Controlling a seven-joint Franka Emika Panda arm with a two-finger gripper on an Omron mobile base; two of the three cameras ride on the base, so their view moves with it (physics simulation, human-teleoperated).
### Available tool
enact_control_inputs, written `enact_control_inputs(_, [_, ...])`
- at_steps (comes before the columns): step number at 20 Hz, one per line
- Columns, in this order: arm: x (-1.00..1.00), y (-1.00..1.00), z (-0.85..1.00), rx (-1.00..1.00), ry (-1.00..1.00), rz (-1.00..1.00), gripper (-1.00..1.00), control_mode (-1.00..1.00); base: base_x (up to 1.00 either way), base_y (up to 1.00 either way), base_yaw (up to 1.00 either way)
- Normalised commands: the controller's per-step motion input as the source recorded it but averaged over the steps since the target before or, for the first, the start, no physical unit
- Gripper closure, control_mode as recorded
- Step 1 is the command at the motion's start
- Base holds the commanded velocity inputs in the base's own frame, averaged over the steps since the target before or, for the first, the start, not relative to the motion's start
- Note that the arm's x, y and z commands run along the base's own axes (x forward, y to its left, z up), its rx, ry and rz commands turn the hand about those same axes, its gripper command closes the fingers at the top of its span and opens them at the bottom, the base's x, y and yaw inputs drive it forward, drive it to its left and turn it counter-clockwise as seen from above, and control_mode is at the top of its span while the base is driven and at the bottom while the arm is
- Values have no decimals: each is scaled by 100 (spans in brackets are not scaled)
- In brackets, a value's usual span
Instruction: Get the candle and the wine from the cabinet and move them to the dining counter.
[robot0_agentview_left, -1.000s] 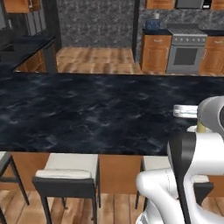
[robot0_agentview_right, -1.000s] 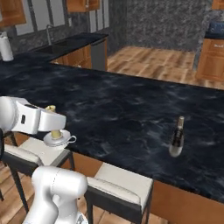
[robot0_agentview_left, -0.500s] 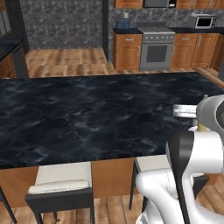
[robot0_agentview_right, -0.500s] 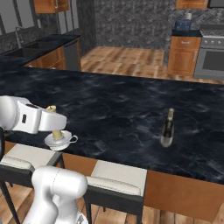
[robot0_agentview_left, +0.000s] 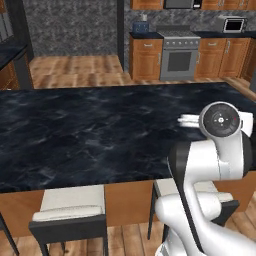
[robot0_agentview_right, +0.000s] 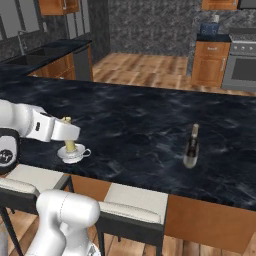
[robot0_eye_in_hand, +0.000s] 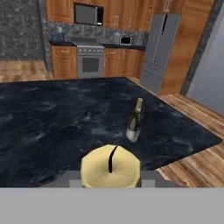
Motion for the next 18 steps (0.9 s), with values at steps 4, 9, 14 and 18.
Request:
enact_control_inputs(4, [47,-13,-12,6,0,4,100,-100,0,0,0])
enact_control_inputs(9, [60,-14,-14,4,0,2,100,-100,0,0,0])
enact_control_inputs(14, [69,-17,-36,0,0,1,100,-100,0,0,0])
enact_control_inputs(18, [71,-25,-48,0,0,0,100,-100,0,0,0])
